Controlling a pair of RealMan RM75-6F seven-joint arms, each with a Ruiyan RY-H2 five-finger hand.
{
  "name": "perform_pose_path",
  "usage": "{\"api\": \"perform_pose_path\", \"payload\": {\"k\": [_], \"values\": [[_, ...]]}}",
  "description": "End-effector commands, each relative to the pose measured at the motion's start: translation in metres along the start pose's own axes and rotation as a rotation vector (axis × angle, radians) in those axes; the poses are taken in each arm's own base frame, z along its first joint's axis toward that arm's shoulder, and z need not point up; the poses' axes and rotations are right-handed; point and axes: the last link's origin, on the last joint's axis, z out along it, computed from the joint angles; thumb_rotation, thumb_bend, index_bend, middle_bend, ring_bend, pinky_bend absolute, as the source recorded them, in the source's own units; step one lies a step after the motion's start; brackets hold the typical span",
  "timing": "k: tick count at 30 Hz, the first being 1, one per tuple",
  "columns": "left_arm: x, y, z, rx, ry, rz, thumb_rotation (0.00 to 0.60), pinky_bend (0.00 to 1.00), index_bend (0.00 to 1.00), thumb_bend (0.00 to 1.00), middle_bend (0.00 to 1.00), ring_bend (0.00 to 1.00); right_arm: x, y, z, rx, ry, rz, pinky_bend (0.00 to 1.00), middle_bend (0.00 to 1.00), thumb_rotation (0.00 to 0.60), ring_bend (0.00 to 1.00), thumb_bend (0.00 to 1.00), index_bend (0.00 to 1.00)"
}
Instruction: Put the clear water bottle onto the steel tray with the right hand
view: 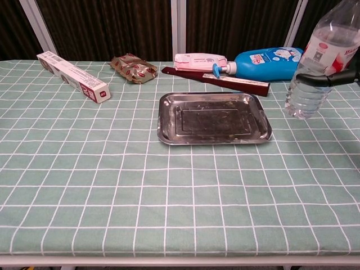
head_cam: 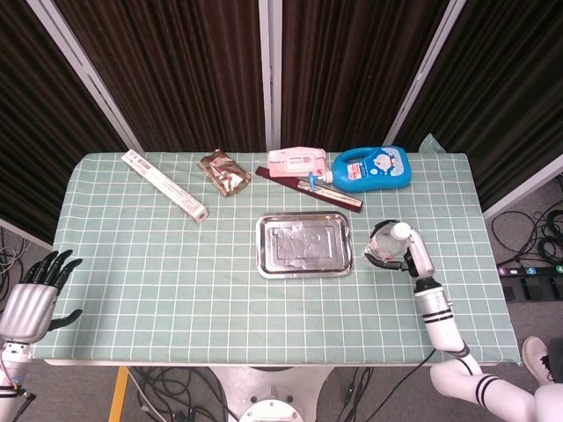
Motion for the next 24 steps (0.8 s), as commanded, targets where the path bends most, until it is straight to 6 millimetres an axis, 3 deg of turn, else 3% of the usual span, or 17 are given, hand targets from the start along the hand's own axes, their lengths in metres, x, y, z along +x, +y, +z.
{"api": "perform_pose_path", "payload": {"k": [1, 4, 7, 10, 15, 18, 20, 24], "values": [[-0.001, 0.001, -0.001, -0.001, -0.005, 0.0, 0.6, 0.19, 0.21, 0.11, 0.19, 0.1, 0.014, 0.001, -0.008, -0.016, 0.03, -0.06, 0.43, 0.52, 0.6, 0.32, 0.12, 0.62], [-0.002, 0.001, -0.003, -0.004, -0.008, 0.003, 0.6, 0.19, 0.21, 0.11, 0.19, 0.1, 0.017, 0.024, -0.015, -0.114, 0.033, -0.051, 0.43, 0.52, 0.6, 0.32, 0.12, 0.62], [0.0, 0.0, -0.003, -0.002, -0.003, 0.005, 0.6, 0.19, 0.21, 0.11, 0.19, 0.1, 0.013, 0.028, -0.014, -0.118, 0.028, -0.039, 0.43, 0.52, 0.6, 0.32, 0.12, 0.62], [0.003, 0.001, -0.003, -0.002, 0.004, 0.008, 0.6, 0.19, 0.21, 0.11, 0.19, 0.1, 0.008, 0.01, -0.004, -0.046, 0.016, -0.001, 0.43, 0.52, 0.6, 0.32, 0.12, 0.62], [0.006, 0.004, 0.0, -0.011, 0.011, 0.008, 0.6, 0.19, 0.21, 0.11, 0.19, 0.1, 0.006, -0.045, 0.013, 0.123, 0.019, 0.046, 0.43, 0.52, 0.6, 0.32, 0.12, 0.62], [0.005, 0.006, 0.0, -0.012, 0.006, 0.004, 0.6, 0.19, 0.21, 0.11, 0.19, 0.1, 0.009, -0.057, 0.011, 0.141, 0.036, 0.044, 0.43, 0.52, 0.6, 0.32, 0.13, 0.62], [0.003, 0.006, 0.0, -0.009, 0.0, 0.002, 0.6, 0.19, 0.21, 0.11, 0.19, 0.1, 0.011, -0.042, 0.005, 0.078, 0.043, 0.026, 0.43, 0.52, 0.6, 0.32, 0.13, 0.62], [0.0, 0.003, -0.002, -0.002, -0.011, 0.0, 0.6, 0.19, 0.21, 0.11, 0.19, 0.1, 0.008, 0.01, -0.004, -0.119, 0.044, 0.029, 0.43, 0.52, 0.6, 0.32, 0.12, 0.62]]}}
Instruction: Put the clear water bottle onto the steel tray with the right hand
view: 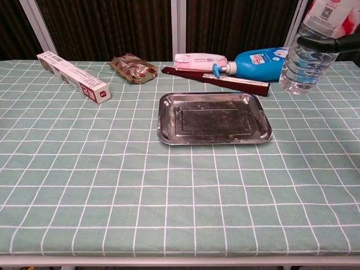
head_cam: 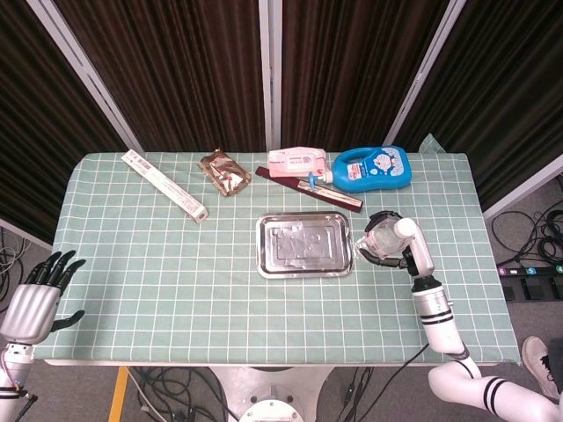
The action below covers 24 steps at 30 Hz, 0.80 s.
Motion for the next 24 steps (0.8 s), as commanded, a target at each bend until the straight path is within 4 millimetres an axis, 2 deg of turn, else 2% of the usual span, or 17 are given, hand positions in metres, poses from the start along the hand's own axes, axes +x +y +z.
{"api": "perform_pose_path", "payload": {"k": [1, 2, 4, 8, 11, 13, 16, 21, 24], "values": [[-0.001, -0.001, -0.001, 0.003, -0.004, 0.0, 0.6, 0.19, 0.21, 0.11, 0.19, 0.1, 0.011, 0.057, -0.011, -0.206, 0.024, -0.034, 0.43, 0.52, 0.6, 0.32, 0.12, 0.62], [-0.001, -0.002, -0.002, 0.004, -0.004, 0.0, 0.6, 0.19, 0.21, 0.11, 0.19, 0.1, 0.008, 0.062, -0.012, -0.218, 0.015, -0.027, 0.43, 0.52, 0.6, 0.32, 0.12, 0.62], [0.0, -0.003, -0.002, 0.006, 0.0, 0.001, 0.6, 0.19, 0.21, 0.11, 0.19, 0.1, 0.003, 0.059, -0.009, -0.182, -0.001, -0.025, 0.43, 0.52, 0.6, 0.32, 0.12, 0.62], [0.003, -0.002, 0.0, 0.003, 0.012, -0.002, 0.6, 0.19, 0.21, 0.11, 0.19, 0.1, -0.003, 0.022, 0.005, -0.028, -0.018, 0.003, 0.43, 0.52, 0.6, 0.32, 0.12, 0.62], [0.003, 0.0, 0.0, -0.001, 0.012, -0.005, 0.6, 0.19, 0.21, 0.11, 0.19, 0.1, -0.003, -0.002, 0.007, 0.045, -0.02, 0.004, 0.43, 0.51, 0.6, 0.32, 0.12, 0.62], [0.002, 0.001, 0.0, -0.002, 0.009, -0.006, 0.6, 0.19, 0.21, 0.11, 0.19, 0.1, -0.001, -0.007, 0.004, 0.053, -0.014, -0.001, 0.43, 0.51, 0.6, 0.32, 0.12, 0.62], [-0.001, 0.0, -0.002, 0.002, -0.001, -0.01, 0.6, 0.19, 0.21, 0.11, 0.19, 0.1, 0.003, 0.009, -0.004, -0.022, 0.0, -0.024, 0.43, 0.51, 0.6, 0.32, 0.12, 0.62], [-0.003, -0.002, -0.004, 0.005, -0.007, -0.013, 0.6, 0.19, 0.21, 0.11, 0.19, 0.1, 0.003, 0.08, -0.023, -0.304, -0.011, -0.056, 0.43, 0.51, 0.6, 0.32, 0.12, 0.62], [-0.001, -0.003, -0.004, 0.007, -0.003, -0.01, 0.6, 0.19, 0.21, 0.11, 0.19, 0.1, -0.003, 0.094, -0.026, -0.338, -0.028, -0.052, 0.43, 0.51, 0.6, 0.32, 0.13, 0.62]]}}
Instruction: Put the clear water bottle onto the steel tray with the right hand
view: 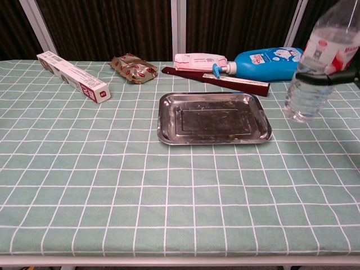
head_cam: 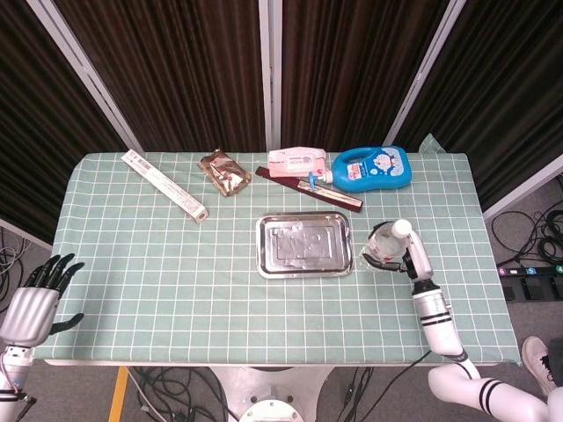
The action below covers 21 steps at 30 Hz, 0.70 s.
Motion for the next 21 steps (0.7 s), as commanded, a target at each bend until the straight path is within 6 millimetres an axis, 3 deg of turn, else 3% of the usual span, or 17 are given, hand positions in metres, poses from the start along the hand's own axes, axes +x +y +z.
{"api": "perform_pose_path", "payload": {"k": [1, 8, 16, 19, 21], "values": [[0.001, -0.001, 0.0, 0.001, 0.003, 0.001, 0.6, 0.19, 0.21, 0.11, 0.19, 0.1, -0.005, 0.047, -0.006, -0.151, -0.015, -0.017, 0.43, 0.51, 0.6, 0.32, 0.13, 0.62], [0.005, 0.002, 0.0, -0.004, 0.016, -0.002, 0.6, 0.19, 0.21, 0.11, 0.19, 0.1, -0.002, 0.013, 0.001, 0.008, -0.005, -0.001, 0.43, 0.51, 0.6, 0.32, 0.13, 0.62], [0.003, 0.004, -0.001, -0.011, 0.011, -0.006, 0.6, 0.19, 0.21, 0.11, 0.19, 0.1, 0.017, -0.002, -0.004, 0.046, 0.029, -0.034, 0.43, 0.51, 0.6, 0.32, 0.13, 0.62], [0.005, 0.003, -0.001, -0.01, 0.015, -0.006, 0.6, 0.19, 0.21, 0.11, 0.19, 0.1, 0.005, -0.004, -0.001, 0.038, 0.005, -0.018, 0.44, 0.51, 0.6, 0.32, 0.13, 0.62], [0.006, 0.002, -0.002, -0.006, 0.016, -0.003, 0.6, 0.19, 0.21, 0.11, 0.19, 0.1, -0.014, -0.008, 0.005, 0.041, -0.026, 0.001, 0.43, 0.51, 0.6, 0.32, 0.13, 0.62]]}}
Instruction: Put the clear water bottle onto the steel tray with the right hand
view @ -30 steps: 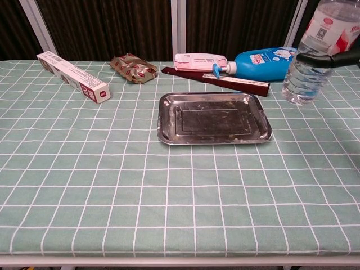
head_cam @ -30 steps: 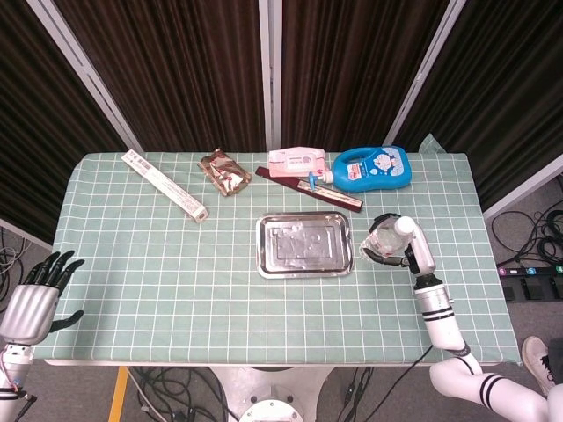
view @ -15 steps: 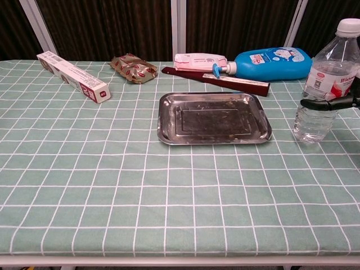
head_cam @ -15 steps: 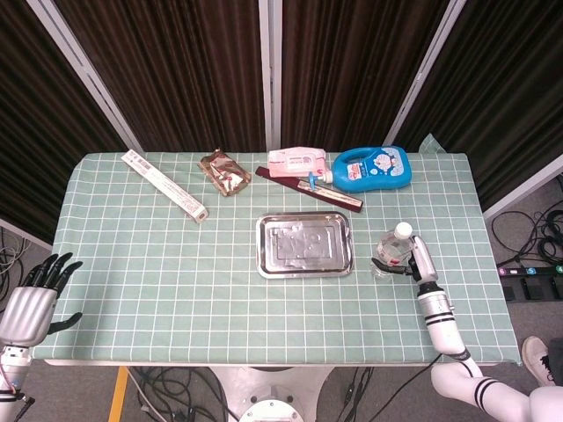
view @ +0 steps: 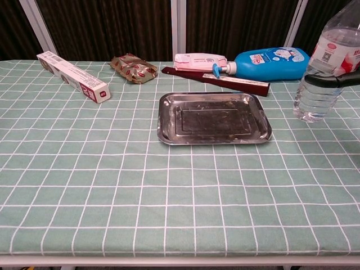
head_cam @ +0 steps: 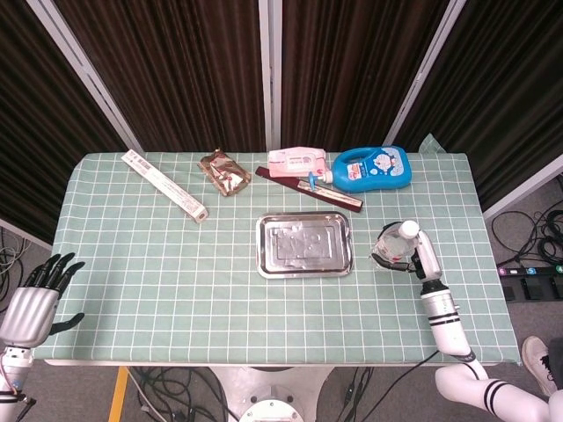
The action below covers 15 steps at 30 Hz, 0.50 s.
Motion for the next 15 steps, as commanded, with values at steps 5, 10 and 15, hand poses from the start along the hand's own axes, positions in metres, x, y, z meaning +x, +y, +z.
{"api": "perform_pose_path", "payload": {"k": [5, 10, 15], "values": [[0.003, -0.004, -0.004, 0.017, 0.003, 0.003, 0.6, 0.19, 0.21, 0.11, 0.19, 0.1, -0.073, -0.015, 0.018, -0.003, -0.124, 0.054, 0.43, 0.51, 0.6, 0.32, 0.13, 0.62], [0.004, -0.005, -0.004, 0.023, 0.005, -0.002, 0.6, 0.19, 0.21, 0.11, 0.19, 0.1, -0.067, -0.02, 0.022, 0.02, -0.097, 0.02, 0.44, 0.51, 0.6, 0.32, 0.13, 0.62], [0.002, -0.004, -0.001, 0.015, 0.0, -0.012, 0.6, 0.19, 0.21, 0.11, 0.19, 0.1, -0.009, -0.017, 0.013, 0.039, 0.014, -0.033, 0.44, 0.51, 0.6, 0.32, 0.13, 0.62]]}}
